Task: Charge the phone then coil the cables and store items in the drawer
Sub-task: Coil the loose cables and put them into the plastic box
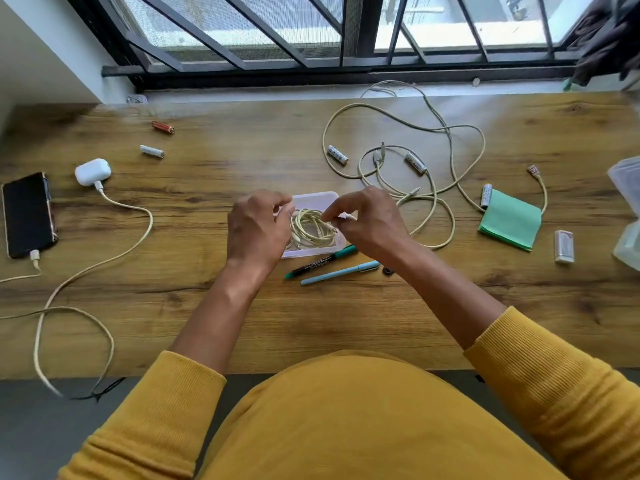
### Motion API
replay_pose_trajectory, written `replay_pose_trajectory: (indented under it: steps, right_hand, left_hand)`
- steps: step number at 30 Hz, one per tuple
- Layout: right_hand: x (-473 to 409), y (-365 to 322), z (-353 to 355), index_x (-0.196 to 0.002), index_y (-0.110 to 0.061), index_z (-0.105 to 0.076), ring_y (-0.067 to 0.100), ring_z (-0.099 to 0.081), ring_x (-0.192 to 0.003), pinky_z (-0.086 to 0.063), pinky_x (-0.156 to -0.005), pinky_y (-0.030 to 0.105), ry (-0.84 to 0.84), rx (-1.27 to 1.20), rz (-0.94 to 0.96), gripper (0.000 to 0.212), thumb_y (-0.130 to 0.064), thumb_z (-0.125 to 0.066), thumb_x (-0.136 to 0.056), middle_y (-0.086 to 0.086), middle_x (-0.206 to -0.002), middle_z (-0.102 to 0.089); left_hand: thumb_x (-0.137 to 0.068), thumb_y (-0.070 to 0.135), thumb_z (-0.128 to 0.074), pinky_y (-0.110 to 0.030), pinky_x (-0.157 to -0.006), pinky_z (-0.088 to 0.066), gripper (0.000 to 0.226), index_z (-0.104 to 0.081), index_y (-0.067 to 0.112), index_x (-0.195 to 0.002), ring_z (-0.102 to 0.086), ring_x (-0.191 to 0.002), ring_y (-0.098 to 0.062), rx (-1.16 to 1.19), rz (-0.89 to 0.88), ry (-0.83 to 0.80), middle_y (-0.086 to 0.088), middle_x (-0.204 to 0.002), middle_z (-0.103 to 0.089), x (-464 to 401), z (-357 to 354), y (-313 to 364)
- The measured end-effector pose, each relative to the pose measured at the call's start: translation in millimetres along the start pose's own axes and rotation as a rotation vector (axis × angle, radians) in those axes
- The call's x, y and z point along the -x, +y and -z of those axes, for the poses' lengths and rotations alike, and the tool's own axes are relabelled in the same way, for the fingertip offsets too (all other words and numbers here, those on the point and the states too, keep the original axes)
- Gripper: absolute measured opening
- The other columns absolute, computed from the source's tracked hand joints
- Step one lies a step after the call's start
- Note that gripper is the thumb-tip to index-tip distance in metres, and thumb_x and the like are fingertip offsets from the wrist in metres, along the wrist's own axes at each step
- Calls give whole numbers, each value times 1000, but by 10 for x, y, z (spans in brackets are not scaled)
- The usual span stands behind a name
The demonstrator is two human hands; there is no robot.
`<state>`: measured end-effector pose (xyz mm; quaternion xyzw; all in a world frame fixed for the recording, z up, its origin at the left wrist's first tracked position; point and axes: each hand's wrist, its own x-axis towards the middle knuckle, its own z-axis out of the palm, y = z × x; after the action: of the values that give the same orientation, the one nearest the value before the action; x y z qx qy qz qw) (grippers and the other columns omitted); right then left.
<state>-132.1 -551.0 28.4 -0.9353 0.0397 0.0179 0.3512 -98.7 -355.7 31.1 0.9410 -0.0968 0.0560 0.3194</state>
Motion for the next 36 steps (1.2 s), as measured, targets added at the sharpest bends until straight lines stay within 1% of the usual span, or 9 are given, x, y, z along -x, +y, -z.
replay_pose_trajectory:
  steps: [2, 5, 9, 12, 17, 20, 25, 29, 36]
  right_hand:
    - [22, 23, 71, -98, -29, -85, 3, -65, -92, -50, -81, 22, 60, -59, 8, 19, -13, -78, -90, -12, -98, -80]
    - [38, 97, 134, -98, -25, -84, 3, -68, -90, -48, -77, 14, 124, -121, -4, 19, -9, -76, -91, -12, -94, -79]
    - [56, 220, 212, -100, -22, -83, 7, -70, -90, -56, -83, 24, 178, -145, -51, 17, -11, -73, -92, -10, -94, -79]
    - [65, 346, 259, -102, -22, -82, 8, -69, -89, -58, -84, 30, 194, -114, -76, 15, -15, -72, -94, -9, -96, -79]
    - [73, 569, 380, -102, -26, -81, 6, -69, -87, -60, -82, 33, 227, -69, -155, 15, -19, -71, -93, -12, -96, -78]
    - [65, 699, 472, -103, -26, -81, 9, -71, -88, -61, -84, 37, 257, -48, -207, 17, -19, -71, -92, -10, -96, -79]
    - [-23, 908, 625, -108, -25, -80, 13, -72, -96, -60, -89, 38, 237, -17, -292, 20, -21, -71, -90, -8, -102, -79]
    - [-188, 979, 655, -111, -25, -79, 14, -70, -95, -53, -82, 29, 198, 31, -300, 21, -24, -71, -91, -7, -104, -79]
    - [-562, 929, 529, -114, -30, -76, 20, -68, -102, -53, -80, 31, 84, 144, -283, 25, -41, -73, -91, -4, -104, -75]
  left_hand:
    - [-98, 22, -72, -26, -90, -55, 25, -80, 11, -119, -75, -99, -20, 2, 14, 12, -7, -113, -80, -33, -8, 34]
    - [-98, 21, -71, -33, -94, -59, 25, -80, 14, -120, -75, -99, -19, 27, 19, 1, -4, -115, -80, -70, -31, 113]
    - [-98, 20, -70, -31, -94, -58, 22, -81, 18, -116, -74, -101, -14, 57, -2, -15, 1, -112, -80, -94, -98, 275]
    - [-97, 22, -68, -36, -93, -60, 21, -82, 21, -113, -73, -100, -12, 97, -30, -55, 5, -110, -80, -126, -194, 424]
    - [-97, 20, -69, -37, -93, -58, 20, -82, 20, -112, -73, -102, -14, 117, -106, -123, 3, -109, -80, -203, -371, 713]
    - [-96, 21, -71, -36, -92, -58, 20, -82, 21, -112, -74, -103, -17, 81, -139, -148, 1, -109, -81, -279, -495, 843]
    - [-97, 27, -70, -40, -98, -58, 24, -80, 23, -119, -73, -108, -19, 6, -132, -247, 1, -115, -79, -430, -714, 980]
    - [-97, 29, -68, -40, -102, -55, 31, -76, 23, -127, -70, -116, -22, -68, -84, -329, -1, -126, -76, -539, -872, 1039]
    - [-97, 29, -65, -40, -100, -53, 32, -75, 23, -128, -69, -117, -25, -91, -35, -363, -4, -128, -73, -589, -1023, 1047]
